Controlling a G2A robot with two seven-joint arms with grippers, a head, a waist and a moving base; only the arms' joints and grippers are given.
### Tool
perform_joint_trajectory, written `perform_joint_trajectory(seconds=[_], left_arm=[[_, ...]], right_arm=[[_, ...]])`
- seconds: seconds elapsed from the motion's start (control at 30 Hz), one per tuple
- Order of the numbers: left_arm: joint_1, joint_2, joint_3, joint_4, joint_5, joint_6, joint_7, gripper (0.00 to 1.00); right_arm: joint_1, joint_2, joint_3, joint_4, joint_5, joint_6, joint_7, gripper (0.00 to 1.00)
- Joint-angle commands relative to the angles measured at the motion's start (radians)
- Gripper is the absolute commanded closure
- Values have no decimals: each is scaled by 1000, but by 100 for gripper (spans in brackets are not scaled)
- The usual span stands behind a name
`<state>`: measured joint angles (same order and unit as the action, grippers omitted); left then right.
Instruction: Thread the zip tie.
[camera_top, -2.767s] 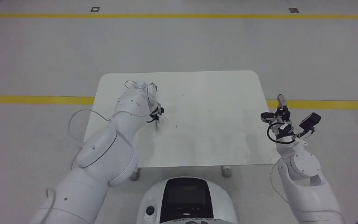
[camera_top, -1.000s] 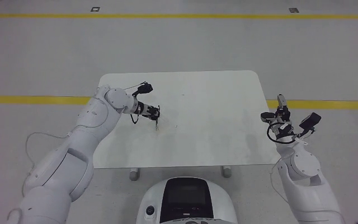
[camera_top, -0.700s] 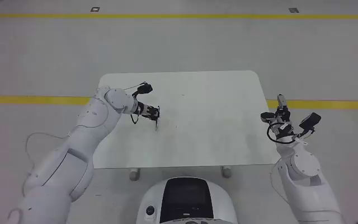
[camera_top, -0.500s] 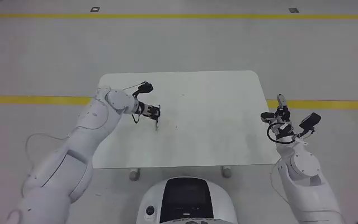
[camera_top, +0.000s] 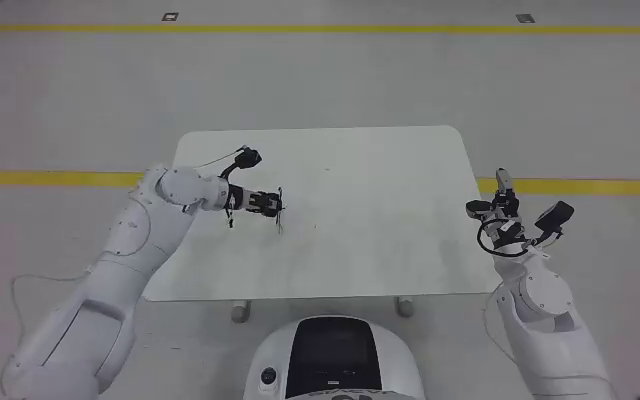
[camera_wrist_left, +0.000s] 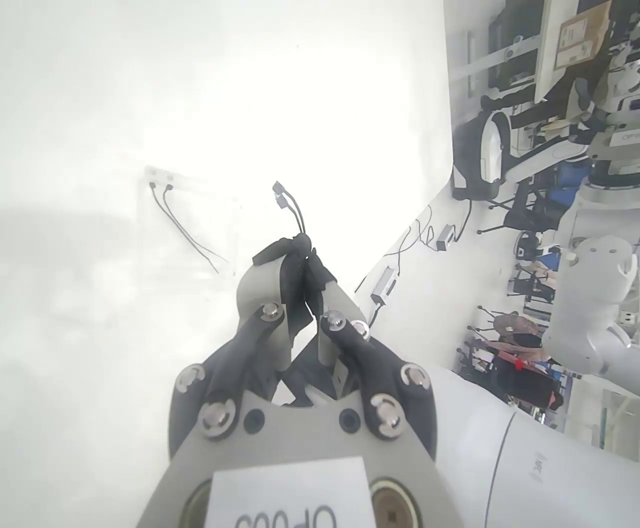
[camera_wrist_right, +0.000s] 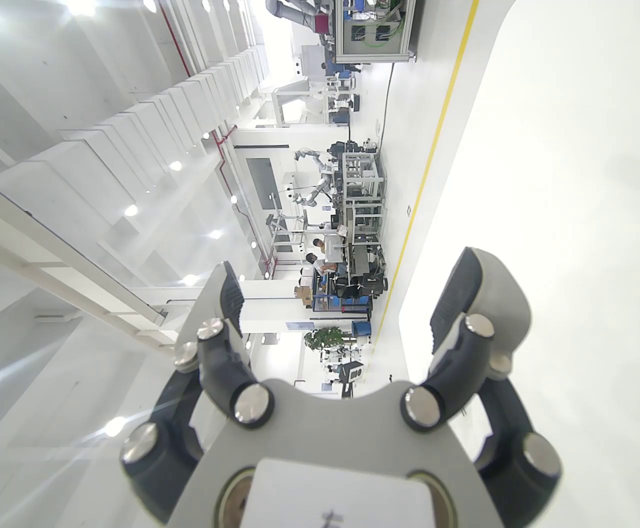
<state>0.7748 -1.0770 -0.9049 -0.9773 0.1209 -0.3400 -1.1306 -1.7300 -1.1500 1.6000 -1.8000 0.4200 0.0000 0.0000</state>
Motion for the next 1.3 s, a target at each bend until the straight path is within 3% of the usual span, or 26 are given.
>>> perform_joint_trajectory(seconds=[0.0, 0.1, 1.0, 1.1, 1.27], left_arm=[[21, 18, -20, -23, -23, 0, -7, 100], [35, 38, -37, -29, -22, 0, -16, 100], [41, 38, -36, -33, -31, 0, -6, 100], [24, 41, -39, -30, -47, 0, -23, 100], [-9, 40, -36, 13, -126, 0, -75, 100]], right_arm=[[0, 0, 0, 0, 0, 0, 0, 0], [0, 0, 0, 0, 0, 0, 0, 0], [0, 0, 0, 0, 0, 0, 0, 0], [0, 0, 0, 0, 0, 0, 0, 0], [0, 0, 0, 0, 0, 0, 0, 0]])
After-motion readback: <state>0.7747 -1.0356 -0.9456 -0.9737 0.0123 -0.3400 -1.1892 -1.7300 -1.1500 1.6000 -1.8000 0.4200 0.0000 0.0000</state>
